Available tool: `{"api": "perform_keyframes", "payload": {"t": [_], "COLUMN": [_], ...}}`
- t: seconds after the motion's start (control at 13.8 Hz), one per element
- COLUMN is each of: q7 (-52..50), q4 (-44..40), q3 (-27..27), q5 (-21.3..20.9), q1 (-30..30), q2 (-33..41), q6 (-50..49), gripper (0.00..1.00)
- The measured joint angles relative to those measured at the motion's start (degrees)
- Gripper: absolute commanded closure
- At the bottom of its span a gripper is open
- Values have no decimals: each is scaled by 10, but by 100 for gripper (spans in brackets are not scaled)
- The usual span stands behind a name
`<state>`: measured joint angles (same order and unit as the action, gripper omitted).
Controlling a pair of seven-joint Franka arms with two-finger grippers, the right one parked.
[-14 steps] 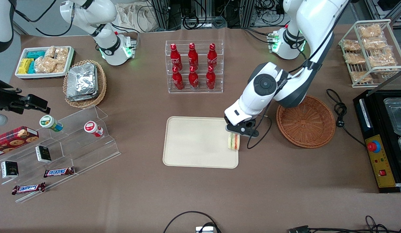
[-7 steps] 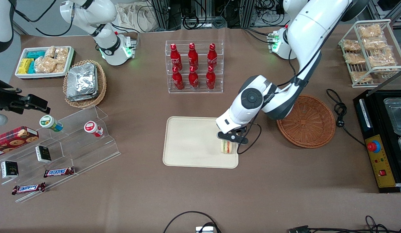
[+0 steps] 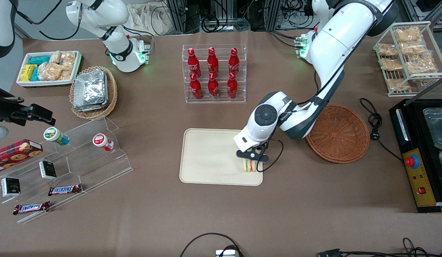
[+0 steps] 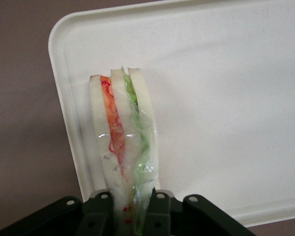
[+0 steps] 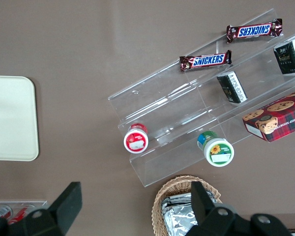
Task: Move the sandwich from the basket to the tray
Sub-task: 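Lower the held sandwich onto the cream tray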
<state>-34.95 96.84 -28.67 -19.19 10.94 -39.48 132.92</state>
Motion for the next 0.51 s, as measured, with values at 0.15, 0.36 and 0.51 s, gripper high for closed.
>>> {"api": "perform_keyframes", "payload": {"t": [0.15, 0.36, 0.51], "q7": [0, -5, -8], "q4": [0, 0, -1], "q3": [0, 0, 0], "q5": [0, 0, 0], "q1": [1, 14, 18], "q2": [-3, -8, -9], "q6": [0, 1, 1], "gripper": [81, 77, 65]}}
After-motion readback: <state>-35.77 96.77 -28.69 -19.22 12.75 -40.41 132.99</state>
